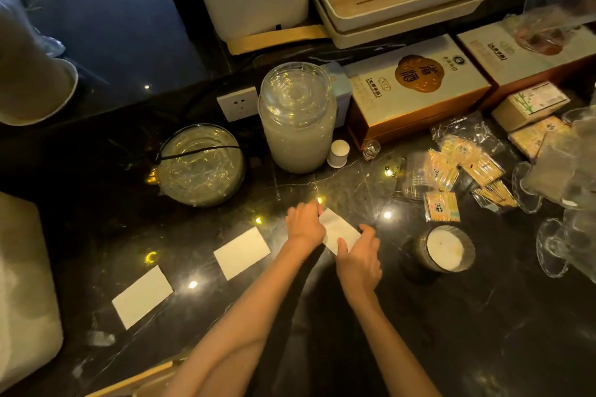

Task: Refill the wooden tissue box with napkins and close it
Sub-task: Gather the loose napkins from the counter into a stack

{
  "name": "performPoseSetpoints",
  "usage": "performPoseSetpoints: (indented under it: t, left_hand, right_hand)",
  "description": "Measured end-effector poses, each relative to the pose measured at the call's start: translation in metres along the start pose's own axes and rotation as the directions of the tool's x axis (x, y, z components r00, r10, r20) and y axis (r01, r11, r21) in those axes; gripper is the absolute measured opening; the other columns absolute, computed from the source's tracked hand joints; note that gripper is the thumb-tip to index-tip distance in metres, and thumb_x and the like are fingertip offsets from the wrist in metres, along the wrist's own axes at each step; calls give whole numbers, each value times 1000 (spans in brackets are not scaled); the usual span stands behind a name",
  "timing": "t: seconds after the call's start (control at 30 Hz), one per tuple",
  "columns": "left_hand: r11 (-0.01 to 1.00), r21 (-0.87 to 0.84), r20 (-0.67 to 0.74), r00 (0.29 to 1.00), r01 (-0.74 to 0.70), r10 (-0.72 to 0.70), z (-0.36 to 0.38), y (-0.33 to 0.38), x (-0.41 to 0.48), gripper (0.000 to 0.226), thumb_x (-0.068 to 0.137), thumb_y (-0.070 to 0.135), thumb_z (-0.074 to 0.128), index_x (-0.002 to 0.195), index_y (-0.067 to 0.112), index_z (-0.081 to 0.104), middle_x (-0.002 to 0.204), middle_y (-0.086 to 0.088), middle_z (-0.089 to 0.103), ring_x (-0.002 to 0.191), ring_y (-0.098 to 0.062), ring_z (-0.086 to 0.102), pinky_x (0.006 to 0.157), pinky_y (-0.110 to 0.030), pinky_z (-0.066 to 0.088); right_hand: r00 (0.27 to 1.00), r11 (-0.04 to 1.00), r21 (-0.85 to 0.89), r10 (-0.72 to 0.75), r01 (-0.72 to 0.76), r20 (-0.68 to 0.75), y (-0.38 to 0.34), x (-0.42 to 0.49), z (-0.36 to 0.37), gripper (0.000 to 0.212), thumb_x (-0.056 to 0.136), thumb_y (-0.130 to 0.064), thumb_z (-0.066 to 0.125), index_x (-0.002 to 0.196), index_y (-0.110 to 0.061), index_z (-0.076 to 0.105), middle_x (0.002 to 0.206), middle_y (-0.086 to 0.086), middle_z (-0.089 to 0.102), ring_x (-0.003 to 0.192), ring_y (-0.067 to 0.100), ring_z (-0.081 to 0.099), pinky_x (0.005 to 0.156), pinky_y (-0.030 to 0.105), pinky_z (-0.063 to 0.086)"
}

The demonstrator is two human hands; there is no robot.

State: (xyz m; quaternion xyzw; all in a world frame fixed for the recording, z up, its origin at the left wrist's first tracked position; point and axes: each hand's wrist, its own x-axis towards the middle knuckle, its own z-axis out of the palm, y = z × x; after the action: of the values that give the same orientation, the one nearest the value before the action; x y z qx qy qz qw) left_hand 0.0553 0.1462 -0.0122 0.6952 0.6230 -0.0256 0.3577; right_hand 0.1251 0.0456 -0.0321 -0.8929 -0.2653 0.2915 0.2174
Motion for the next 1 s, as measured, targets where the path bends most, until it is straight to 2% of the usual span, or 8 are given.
performPoseSetpoints:
  t: [0.17, 0.23, 0.33, 0.43, 0.57, 0.73, 0.9, 1.0]
  left_hand:
    - [923, -379, 8, 998, -58, 66, -10, -30, -31, 40, 81, -11, 55, 71, 28, 55, 84, 0, 61, 81, -15, 58, 73, -28, 47]
    - [858, -513, -16, 1000, -13, 5, -25, -47, -45, 34, 85, -10, 57, 78, 23, 56, 79, 3, 58, 72, -10, 55, 73, -33, 50]
    - [741, -663, -41, 982, 110, -183, -45, -76, -63, 23, 91, -1, 58, 108, 14, 56, 99, -1, 60, 82, -12, 61, 83, -40, 59]
    - [687, -694, -105, 913, 216, -394, -53, -104, -73, 29, 94, 4, 55, 123, 10, 52, 115, -3, 59, 103, -18, 59, 91, -39, 56]
    - [652, -651, -148, 779, 388, -610, -54, -124, -84, 25, 95, 11, 54, 119, 8, 57, 123, -11, 59, 112, -27, 56, 96, -39, 51]
    - [647, -546, -89, 731, 532, -676, -53, -120, -89, 40, 96, 11, 53, 135, 9, 45, 141, -16, 36, 132, -35, 36, 108, -42, 39]
    - [606, -580, -53, 717, 544, -695, -49, -125, -86, 36, 94, 13, 56, 130, 13, 49, 134, -15, 50, 128, -33, 41, 105, -43, 41]
    - [655, -549, -78, 749, 519, -658, -49, -125, -91, 29, 94, 9, 55, 123, 15, 51, 126, -12, 54, 126, -30, 42, 99, -36, 44]
  right_hand:
    - [989, 978, 168, -137, 127, 48, 4, -2, -3, 73, 86, -28, 70, 148, -18, 32, 142, 11, 38, 130, 31, 38, 104, 44, 40]
    - [981, 940, 327, -149, 101, 127, -6, -6, -3, 73, 86, -23, 72, 149, -23, 33, 133, 4, 49, 133, 26, 38, 106, 41, 40]
    - [922, 853, 522, -199, -4, 332, -34, -19, 2, 71, 91, -18, 67, 149, -29, 27, 108, -4, 66, 106, 10, 62, 82, 22, 48]
    - [873, 911, 411, -228, 36, 430, -59, -27, 25, 65, 92, -18, 66, 146, -31, 32, 109, 0, 69, 102, 13, 65, 86, 28, 52]
    - [833, 943, 160, -332, 291, 443, -82, -46, 65, 37, 94, -16, 60, 130, -24, 54, 118, -1, 67, 108, 15, 64, 88, 29, 53]
    - [827, 884, -16, -430, 467, 361, -85, -58, 87, 28, 97, -16, 49, 123, -21, 58, 123, 2, 54, 102, 16, 58, 86, 30, 52]
    - [858, 896, -91, -380, 434, 346, -84, -60, 87, 37, 95, -12, 54, 131, -20, 51, 128, 5, 56, 114, 22, 57, 94, 36, 52]
    - [857, 886, -123, -384, 446, 344, -84, -59, 82, 46, 93, -12, 59, 137, -20, 46, 134, 4, 55, 123, 22, 51, 98, 35, 46]
